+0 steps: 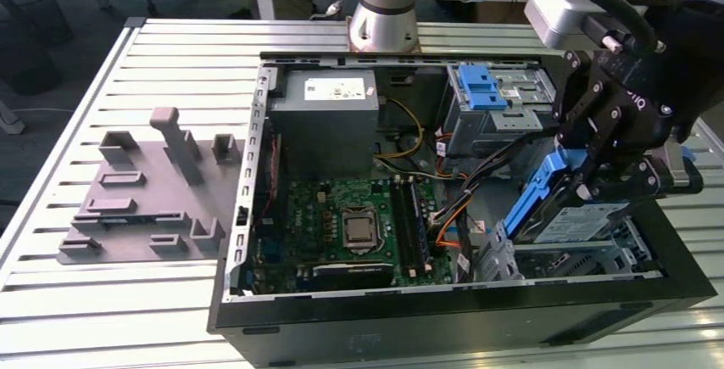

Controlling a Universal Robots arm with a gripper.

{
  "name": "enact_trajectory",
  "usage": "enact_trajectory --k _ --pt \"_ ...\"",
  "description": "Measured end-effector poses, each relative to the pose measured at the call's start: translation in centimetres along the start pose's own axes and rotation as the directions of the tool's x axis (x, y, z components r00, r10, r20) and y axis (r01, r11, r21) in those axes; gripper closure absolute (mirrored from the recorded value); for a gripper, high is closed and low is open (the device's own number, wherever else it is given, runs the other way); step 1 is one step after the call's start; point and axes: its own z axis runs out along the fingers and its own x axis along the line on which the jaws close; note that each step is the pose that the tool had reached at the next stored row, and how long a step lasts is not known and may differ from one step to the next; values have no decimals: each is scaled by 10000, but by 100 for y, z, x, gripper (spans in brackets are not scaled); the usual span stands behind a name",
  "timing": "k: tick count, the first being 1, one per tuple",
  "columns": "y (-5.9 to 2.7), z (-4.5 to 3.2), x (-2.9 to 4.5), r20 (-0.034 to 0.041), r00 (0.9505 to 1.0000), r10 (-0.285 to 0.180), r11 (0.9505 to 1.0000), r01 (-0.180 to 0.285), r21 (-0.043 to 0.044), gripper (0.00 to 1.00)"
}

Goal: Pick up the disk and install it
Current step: 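Insert the disk into the insertion slot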

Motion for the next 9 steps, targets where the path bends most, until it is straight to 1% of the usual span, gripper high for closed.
enact_trajectory --k 9 --pt "1 75 0 0 10000 0 10000 0 0 63"
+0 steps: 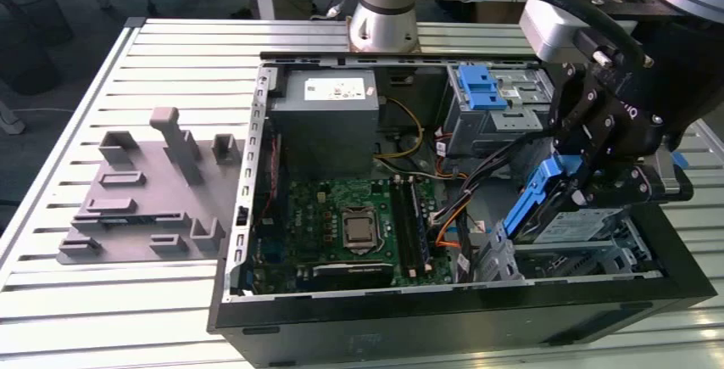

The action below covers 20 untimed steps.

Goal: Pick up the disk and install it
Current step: 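Insert the disk into the insertion slot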

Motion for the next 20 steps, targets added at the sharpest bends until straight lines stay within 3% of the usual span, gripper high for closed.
enact_trajectory --k 20 --pt "2 182 -1 1 10000 0 10000 0 0 63"
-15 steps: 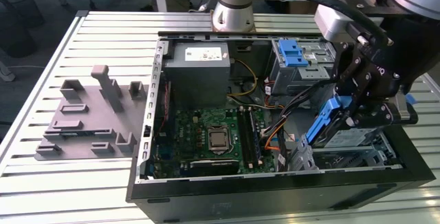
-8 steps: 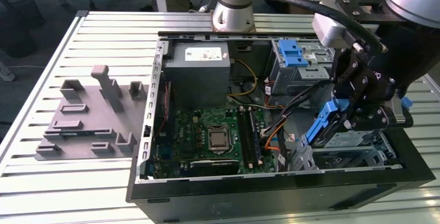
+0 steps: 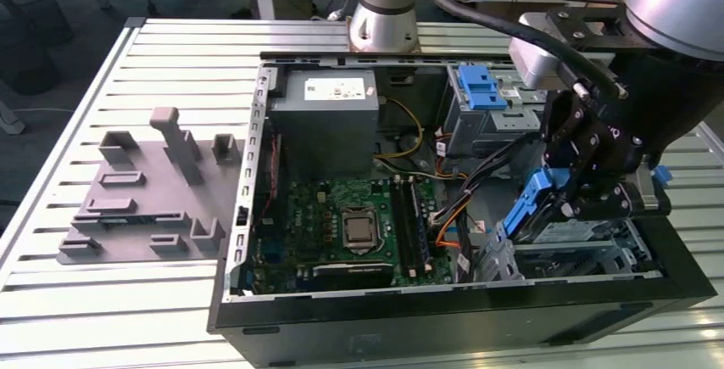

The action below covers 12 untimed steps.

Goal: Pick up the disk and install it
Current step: 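Insert the disk into the insertion slot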

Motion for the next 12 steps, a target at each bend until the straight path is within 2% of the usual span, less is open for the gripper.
enact_trajectory --k 12 --pt "1 101 0 -2 10000 0 10000 0 0 62"
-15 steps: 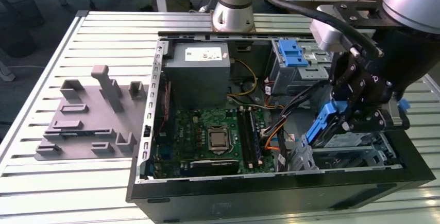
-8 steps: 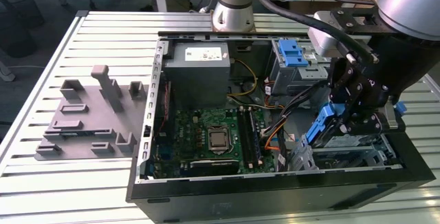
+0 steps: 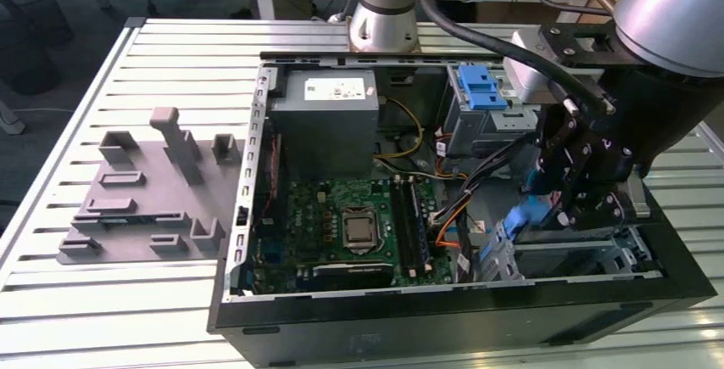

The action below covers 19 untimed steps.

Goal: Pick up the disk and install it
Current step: 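Insert the disk into the insertion slot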

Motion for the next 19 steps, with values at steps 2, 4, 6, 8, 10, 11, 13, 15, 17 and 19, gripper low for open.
enact_trajectory --k 2,4,6,8,10,11,13,15,17,19 --pt "0 12 0 -1 10000 0 10000 0 0 56" --pt "0 20 0 0 10000 0 10000 0 0 56" --pt "0 28 0 1 10000 -1 10000 1 0 56" --pt "0 37 0 1 10000 -1 10000 1 0 63" --pt "1 44 0 0 10000 0 10000 0 0 69" --pt "0 48 0 0 10000 -1 10000 1 0 75" --pt "1 58 0 1 10000 -1 10000 1 0 81" --pt "1 72 0 2 10000 0 10000 0 0 87" --pt "1 88 0 1 10000 0 10000 0 0 89" --pt "1 103 0 0 10000 0 10000 0 0 89"
